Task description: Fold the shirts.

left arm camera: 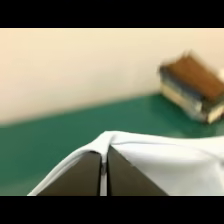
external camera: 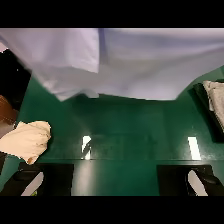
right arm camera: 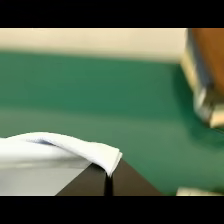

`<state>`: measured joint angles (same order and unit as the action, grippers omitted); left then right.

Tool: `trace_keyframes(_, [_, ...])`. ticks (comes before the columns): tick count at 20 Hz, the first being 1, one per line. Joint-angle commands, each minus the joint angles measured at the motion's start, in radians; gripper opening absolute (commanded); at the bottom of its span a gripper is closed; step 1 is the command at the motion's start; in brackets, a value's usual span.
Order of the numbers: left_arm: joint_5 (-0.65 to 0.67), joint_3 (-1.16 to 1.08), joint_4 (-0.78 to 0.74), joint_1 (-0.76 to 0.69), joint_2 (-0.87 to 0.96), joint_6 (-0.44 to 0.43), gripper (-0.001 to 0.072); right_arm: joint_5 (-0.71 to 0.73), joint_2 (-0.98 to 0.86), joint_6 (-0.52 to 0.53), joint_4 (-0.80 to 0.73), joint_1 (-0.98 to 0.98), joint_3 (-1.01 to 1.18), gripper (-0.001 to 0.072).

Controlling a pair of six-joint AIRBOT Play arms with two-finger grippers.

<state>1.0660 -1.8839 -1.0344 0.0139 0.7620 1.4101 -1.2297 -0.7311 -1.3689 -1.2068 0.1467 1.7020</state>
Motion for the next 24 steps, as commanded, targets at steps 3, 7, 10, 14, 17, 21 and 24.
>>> trace_keyframes(3, [-0.004,-0.278,-0.039,0.000,-0.009,0.033,0.0026,-0.084,-0.073,-0.035,-0.080,0.003,0.406,0.0013])
trace_keyframes(7, [0.011,-0.125,-0.088,0.000,0.028,0.060,0.0027,-0.211,-0.213,-0.047,-0.066,0.002,0.434,0.0013])
trace_keyframes(10, [0.129,0.059,-0.080,0.000,0.125,0.061,0.0028,-0.243,-0.310,-0.047,-0.068,-0.001,0.251,0.0013])
trace_keyframes(14, [0.217,0.296,-0.080,0.000,0.330,0.051,0.0028,-0.316,-0.520,-0.046,-0.068,-0.014,0.072,0.0013])
trace_keyframes(17, [0.160,0.410,-0.079,0.000,0.526,0.044,0.0028,-0.279,-0.687,-0.040,-0.069,-0.049,-0.031,0.0013])
trace_keyframes(21, [-0.035,0.412,-0.052,0.000,0.763,-0.005,0.0028,-0.155,-0.903,-0.040,-0.068,-0.100,-0.010,0.0013])
trace_keyframes(24, [-0.184,0.332,-0.018,0.000,0.834,-0.029,0.0028,-0.116,-1.031,-0.041,-0.068,-0.114,0.135,0.0013])
